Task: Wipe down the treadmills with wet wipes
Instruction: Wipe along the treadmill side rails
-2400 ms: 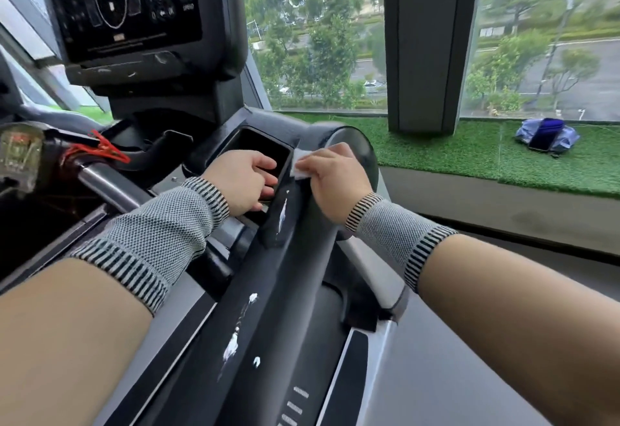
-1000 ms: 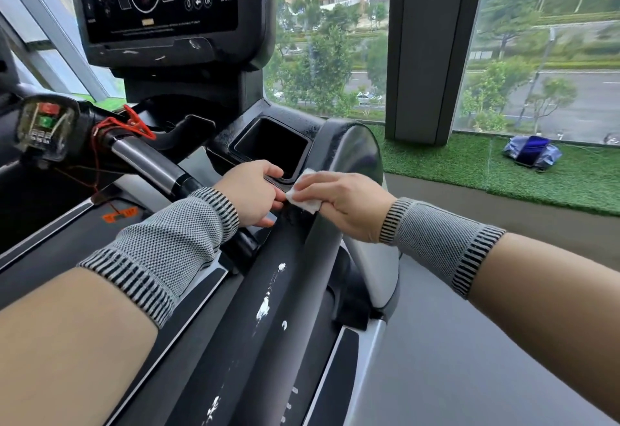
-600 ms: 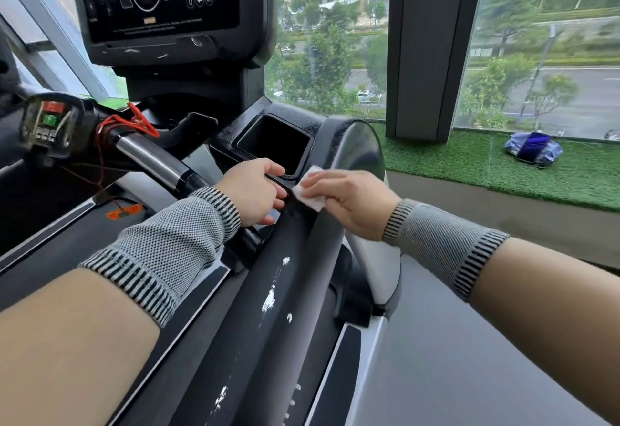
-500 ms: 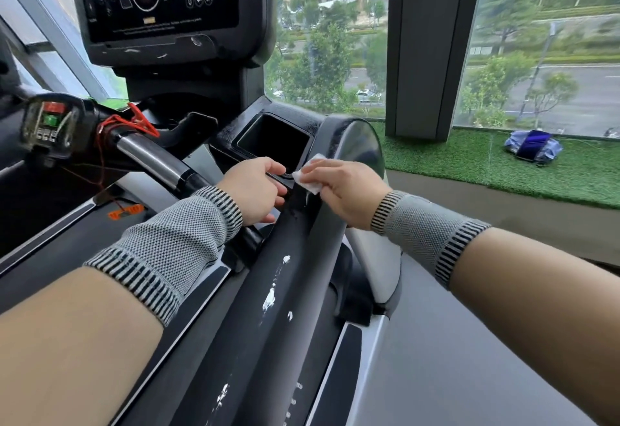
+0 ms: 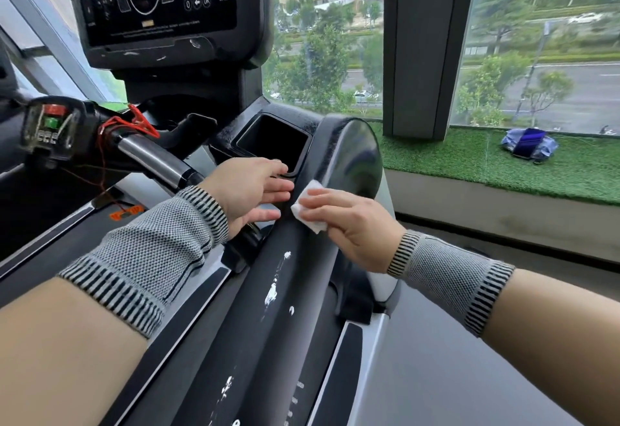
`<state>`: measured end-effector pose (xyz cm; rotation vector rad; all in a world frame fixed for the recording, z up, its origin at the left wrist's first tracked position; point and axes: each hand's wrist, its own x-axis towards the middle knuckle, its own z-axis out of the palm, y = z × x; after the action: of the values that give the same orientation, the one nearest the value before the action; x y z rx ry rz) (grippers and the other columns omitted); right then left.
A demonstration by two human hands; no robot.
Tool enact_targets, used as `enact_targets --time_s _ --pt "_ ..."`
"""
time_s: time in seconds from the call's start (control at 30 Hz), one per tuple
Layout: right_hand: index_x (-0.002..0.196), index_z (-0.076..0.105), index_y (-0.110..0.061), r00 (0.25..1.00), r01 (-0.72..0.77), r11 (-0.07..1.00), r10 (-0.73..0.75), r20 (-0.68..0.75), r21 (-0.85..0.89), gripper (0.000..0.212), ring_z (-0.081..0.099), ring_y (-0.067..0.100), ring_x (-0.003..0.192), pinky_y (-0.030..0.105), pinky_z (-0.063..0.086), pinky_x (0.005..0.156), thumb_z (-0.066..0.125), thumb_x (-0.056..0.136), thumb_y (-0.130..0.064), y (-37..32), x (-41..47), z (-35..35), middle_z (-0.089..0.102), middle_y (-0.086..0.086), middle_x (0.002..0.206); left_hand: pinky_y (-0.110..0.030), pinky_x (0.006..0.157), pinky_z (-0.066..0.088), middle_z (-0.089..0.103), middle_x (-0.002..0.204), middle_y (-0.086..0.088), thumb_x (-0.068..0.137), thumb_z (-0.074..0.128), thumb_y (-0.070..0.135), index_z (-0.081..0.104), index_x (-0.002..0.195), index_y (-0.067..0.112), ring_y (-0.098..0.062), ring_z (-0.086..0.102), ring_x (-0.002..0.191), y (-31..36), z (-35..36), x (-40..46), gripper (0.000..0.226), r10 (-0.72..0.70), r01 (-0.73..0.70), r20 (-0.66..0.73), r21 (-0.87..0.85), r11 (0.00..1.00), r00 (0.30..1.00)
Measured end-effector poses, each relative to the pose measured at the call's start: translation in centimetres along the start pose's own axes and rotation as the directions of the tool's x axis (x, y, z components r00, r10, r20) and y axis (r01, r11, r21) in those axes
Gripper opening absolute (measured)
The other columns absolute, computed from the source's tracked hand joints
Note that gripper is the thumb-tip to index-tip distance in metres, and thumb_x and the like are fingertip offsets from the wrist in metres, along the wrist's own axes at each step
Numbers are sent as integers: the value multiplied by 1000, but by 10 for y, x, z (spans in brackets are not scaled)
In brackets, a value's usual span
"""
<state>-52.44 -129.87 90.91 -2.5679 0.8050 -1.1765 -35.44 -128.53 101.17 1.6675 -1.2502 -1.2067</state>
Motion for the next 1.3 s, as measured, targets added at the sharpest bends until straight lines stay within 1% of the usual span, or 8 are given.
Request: enact_targets --time_s 0.17,0.33,0.53,0.7,0.83,0.93,1.17,1.3 --pt "111 68 -3 989 -146 987 144 -41 -62 48 61 27 108 31 46 97 32 85 -20 8 29 -6 68 10 111 -37 76 51 68 107 -10 100 42 38 60 100 16 -18 64 98 0 3 -5 29 -23 23 -20 -10 1000 1000" --pt "115 66 -4 1000 2 999 -1 12 -50 45 53 22 118 22 33 109 35 83 -9 -8 -4 4 64 9 119 -33 72 48 68 108 -8 100 43 40 62 100 17 -18 63 99 -4 1 -7 30 -15 15 -38 -3 1000 999" --pt "119 63 -3 982 -188 979 188 -17 -82 54 55 27 117 32 41 104 31 78 -14 11 23 1 63 11 119 -31 75 49 67 107 -4 100 44 33 62 100 20 -19 61 106 -7 7 -5 21 52 -44 -47 167 985 998" --pt "121 64 -3 997 -63 998 62 -48 -14 46 51 26 124 30 34 111 38 82 -4 -15 -22 16 61 12 124 -20 87 43 67 109 2 93 51 9 64 119 16 -9 60 85 -17 4 -1 30 325 -267 36 663 700 945" --pt "128 56 1 967 -248 969 248 -60 10 53 44 30 129 10 16 112 41 78 6 8 3 19 52 19 133 -19 98 37 67 118 1 91 48 5 67 119 18 -15 59 110 -22 7 0 36 396 -295 80 801 520 915" --pt "144 37 -6 860 -485 865 499 -111 131 62 27 22 141 -4 1 102 41 84 10 17 22 18 31 13 151 -19 108 31 61 128 5 90 45 -1 70 115 15 -12 53 121 -20 11 2 38 448 -362 144 817 450 882" --pt "142 40 -3 873 -442 873 472 -125 208 60 29 12 137 8 12 111 38 82 1 -3 -17 34 36 10 147 -20 108 32 63 125 8 86 45 -3 71 112 15 -11 54 120 -25 10 4 41 475 -420 223 832 363 851" --pt "147 31 -10 692 -651 688 712 -123 321 57 26 14 140 8 8 105 41 91 -3 32 27 22 28 4 153 -15 104 32 66 119 10 85 46 -2 74 106 18 -9 56 116 -22 10 6 40 471 -394 192 837 380 861"
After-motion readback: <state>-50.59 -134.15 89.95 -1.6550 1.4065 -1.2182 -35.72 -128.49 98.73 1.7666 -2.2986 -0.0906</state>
